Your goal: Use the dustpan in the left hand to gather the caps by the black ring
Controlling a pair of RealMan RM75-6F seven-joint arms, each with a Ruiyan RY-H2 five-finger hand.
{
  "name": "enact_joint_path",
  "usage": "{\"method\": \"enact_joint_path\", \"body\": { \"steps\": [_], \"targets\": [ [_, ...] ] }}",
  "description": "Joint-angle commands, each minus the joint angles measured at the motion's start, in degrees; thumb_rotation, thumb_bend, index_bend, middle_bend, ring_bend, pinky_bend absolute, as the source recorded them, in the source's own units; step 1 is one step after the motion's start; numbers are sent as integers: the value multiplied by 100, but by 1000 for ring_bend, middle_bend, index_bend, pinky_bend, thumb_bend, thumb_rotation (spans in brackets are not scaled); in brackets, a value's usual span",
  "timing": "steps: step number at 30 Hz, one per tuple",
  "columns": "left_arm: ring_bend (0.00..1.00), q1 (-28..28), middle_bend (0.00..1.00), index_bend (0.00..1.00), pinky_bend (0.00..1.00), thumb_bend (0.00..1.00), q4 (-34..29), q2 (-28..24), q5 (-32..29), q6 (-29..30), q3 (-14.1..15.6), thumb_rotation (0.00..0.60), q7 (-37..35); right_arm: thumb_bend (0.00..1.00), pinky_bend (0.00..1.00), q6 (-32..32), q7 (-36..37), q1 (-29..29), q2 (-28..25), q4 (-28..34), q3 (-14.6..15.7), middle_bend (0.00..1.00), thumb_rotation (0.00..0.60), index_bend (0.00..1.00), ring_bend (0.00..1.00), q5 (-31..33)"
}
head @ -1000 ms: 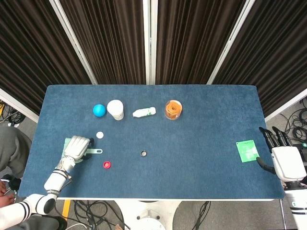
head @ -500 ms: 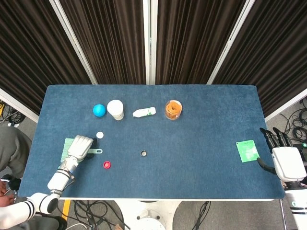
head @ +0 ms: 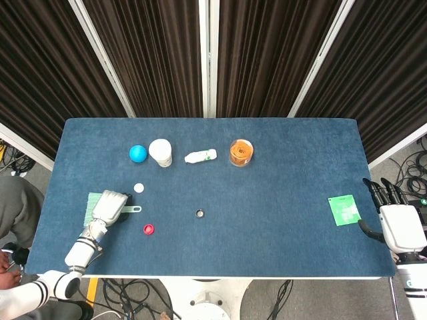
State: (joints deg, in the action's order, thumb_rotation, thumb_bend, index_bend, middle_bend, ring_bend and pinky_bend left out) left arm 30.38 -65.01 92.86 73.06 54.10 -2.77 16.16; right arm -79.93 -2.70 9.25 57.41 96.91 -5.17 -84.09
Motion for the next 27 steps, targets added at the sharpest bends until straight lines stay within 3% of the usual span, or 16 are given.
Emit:
{"method": "enact_joint_path", "body": {
  "steps": [1, 8, 15, 21, 27],
  "targets": [
    [695, -1, 524, 485, 900, 222, 17, -5, 12, 6, 9, 600, 12, 155, 115, -2, 3, 0, 0, 2, 0, 141, 600, 31, 18, -1],
    [695, 28, 539, 485, 900, 237, 50, -14, 46, -50, 37, 600, 6, 155, 115, -3, 28, -12, 7, -6, 10, 142, 600, 31, 28, 12],
    [695, 38, 578, 512, 900, 331, 113, -49, 262, -1, 81, 600, -365, 155, 115, -23, 44, -30, -10, 7, 16, 144, 600, 31, 28, 12],
    [695, 38, 595, 524, 900, 343, -17, -301, 667, 236, 77, 600, -1338, 155, 115, -76, 41, -60, -40, 54, 25, 147, 600, 31, 28, -14],
    [690, 101, 611, 524, 900, 352, 136, -502, 1193, 607, 24, 600, -3129, 155, 115, -158, 9, -107, -61, 119, 37, 149, 600, 31, 28, -46]
  ]
}}
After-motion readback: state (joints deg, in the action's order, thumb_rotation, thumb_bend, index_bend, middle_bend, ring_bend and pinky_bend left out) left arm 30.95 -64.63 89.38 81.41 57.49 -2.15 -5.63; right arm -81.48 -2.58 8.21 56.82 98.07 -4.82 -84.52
